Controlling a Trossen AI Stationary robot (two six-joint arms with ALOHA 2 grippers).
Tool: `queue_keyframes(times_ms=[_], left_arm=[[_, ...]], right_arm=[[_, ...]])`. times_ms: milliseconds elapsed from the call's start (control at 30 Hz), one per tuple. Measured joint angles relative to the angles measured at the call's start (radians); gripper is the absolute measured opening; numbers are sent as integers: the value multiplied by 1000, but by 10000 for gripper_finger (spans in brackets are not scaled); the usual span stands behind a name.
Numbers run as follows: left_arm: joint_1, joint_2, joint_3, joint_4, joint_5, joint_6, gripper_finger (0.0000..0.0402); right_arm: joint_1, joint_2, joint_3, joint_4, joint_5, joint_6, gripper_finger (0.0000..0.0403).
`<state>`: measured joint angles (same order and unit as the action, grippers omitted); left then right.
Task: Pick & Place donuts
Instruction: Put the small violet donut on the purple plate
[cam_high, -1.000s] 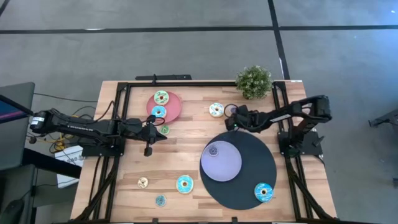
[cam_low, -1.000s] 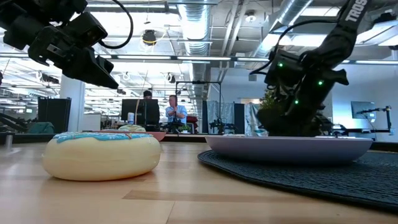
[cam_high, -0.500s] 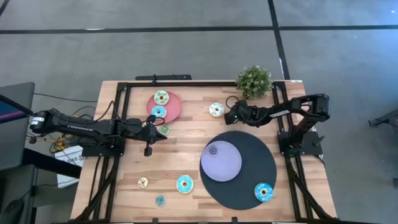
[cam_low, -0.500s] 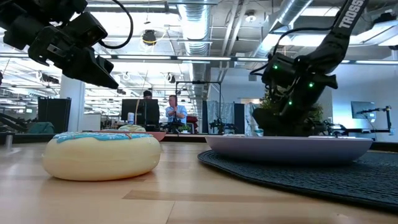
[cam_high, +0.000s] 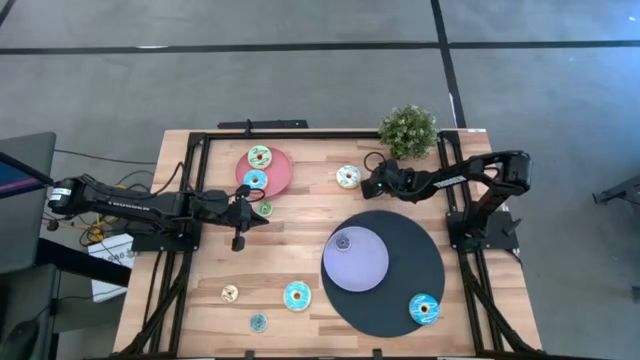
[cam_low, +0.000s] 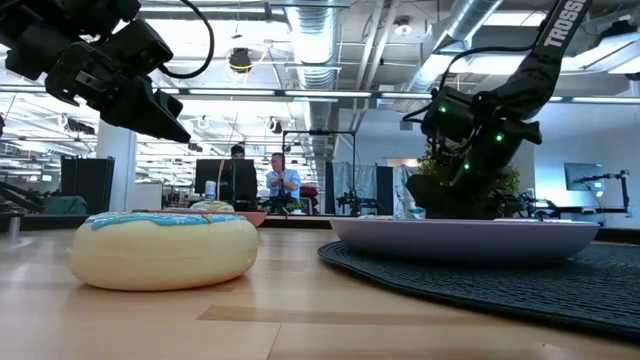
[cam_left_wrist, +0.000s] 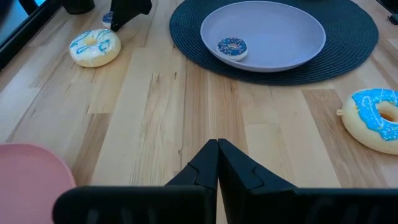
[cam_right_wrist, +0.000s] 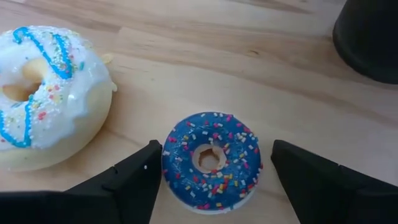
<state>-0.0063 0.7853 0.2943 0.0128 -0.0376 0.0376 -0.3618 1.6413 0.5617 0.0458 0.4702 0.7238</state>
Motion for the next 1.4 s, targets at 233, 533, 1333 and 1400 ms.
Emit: queue_keyframes(times_ms=[233, 533, 1333, 1400], left_arm=[[0, 0, 0, 0, 0, 0, 0], [0, 0, 0, 0, 0, 0, 0], [0, 0, 0, 0, 0, 0, 0], [0, 0, 0, 0, 0, 0, 0]], right_arm=[[0, 0, 0, -1, -8, 0, 274], [0, 0, -1, -1, -17, 1, 274], [2, 0, -1, -2, -24, 9, 242], [2, 0, -1, -2, -24, 9, 228]])
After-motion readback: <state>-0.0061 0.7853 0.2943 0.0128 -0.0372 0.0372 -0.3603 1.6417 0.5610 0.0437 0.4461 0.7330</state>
